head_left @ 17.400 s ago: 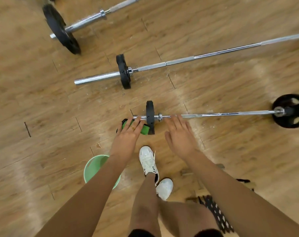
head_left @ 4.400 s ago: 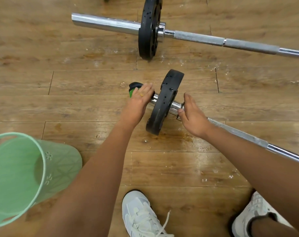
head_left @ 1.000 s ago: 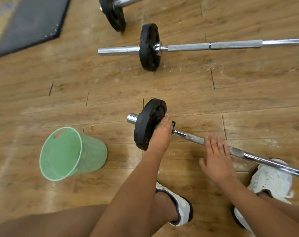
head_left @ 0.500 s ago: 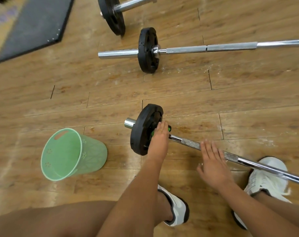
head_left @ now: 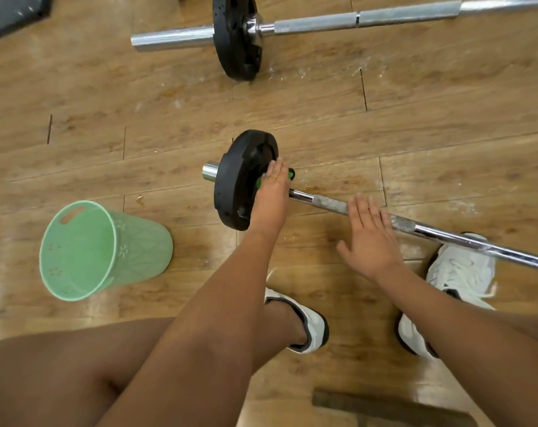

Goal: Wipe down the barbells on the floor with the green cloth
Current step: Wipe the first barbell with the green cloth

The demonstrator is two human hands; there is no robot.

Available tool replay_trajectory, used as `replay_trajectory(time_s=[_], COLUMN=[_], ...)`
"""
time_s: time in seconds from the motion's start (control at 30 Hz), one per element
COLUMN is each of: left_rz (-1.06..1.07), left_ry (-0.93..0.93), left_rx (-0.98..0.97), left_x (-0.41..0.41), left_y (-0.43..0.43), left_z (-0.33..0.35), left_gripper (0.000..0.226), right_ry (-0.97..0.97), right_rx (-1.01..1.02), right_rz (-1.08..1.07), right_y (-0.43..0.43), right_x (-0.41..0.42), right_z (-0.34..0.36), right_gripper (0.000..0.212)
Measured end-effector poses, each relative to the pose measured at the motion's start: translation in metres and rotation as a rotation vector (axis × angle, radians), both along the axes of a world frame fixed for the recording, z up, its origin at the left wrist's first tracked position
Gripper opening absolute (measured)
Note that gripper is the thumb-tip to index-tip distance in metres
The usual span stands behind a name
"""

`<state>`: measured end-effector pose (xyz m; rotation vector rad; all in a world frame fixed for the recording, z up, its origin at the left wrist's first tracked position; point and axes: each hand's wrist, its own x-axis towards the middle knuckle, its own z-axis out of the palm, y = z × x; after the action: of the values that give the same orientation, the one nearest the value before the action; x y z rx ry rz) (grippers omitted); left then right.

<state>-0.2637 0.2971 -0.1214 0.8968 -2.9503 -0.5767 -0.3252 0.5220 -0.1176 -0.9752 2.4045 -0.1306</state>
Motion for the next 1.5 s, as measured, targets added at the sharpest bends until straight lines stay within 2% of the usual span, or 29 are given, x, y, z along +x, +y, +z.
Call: replay_trajectory(time_s=[0.17, 0.33, 0.6, 0.8, 0.97, 1.1, 1.23, 1.37, 1.5], left_rz=[0.095, -0.045, 0.097, -0.059, 0.079, 0.055, -0.012, 0.077, 0.041], left_ry=[0.119, 0.098, 0.181, 0.161, 0.252, 0.280, 0.261, 0.298, 0.224], left_rx=[0.001, -0.028, 0.028, -0.069, 0.004, 0.024, -0.003, 0.054, 0.046], left_x=[0.010, -0.022, -0.038, -0.062, -0.040, -0.064, -0.080, -0.054, -0.089], left_y=[0.022, -0.005, 0.005, -0.024, 0.000, -0.012, -0.030, -0.003, -0.020], left_z=[-0.004, -0.011, -0.007, -0.014, -0.013, -0.013, -0.017, -0.017, -0.007], left_gripper=[0.056, 0.056, 0.047, 0.056, 0.056, 0.054, 0.056, 0.064, 0.050], right_ry=[-0.007, 0.041, 0.087, 0.133, 0.119, 0.138, 0.132, 0.104, 0.128], right_rx=[-0.011, -0.030, -0.050, -0.037, -0.037, -0.038, -0.038, -0.018, -0.028], right_rz=[-0.025, -0.070, -0.084, -0.090, -0.108, -0.115, -0.108, -0.102, -0.110], right_y=[-0.009, -0.019, -0.027, -0.034, -0.042, -0.045, -0.048, -0.048, -0.048], right_x=[-0.023, -0.039, -0.064, -0.081, -0.100, -0.108, -0.116, -0.123, -0.119], right_z=[0.003, -0.004, -0.009, -0.013, -0.011, -0.015, -0.013, -0.007, -0.009], right_gripper=[0.091, 0.091, 0.092, 0.095, 0.096, 0.095, 0.095, 0.096, 0.095])
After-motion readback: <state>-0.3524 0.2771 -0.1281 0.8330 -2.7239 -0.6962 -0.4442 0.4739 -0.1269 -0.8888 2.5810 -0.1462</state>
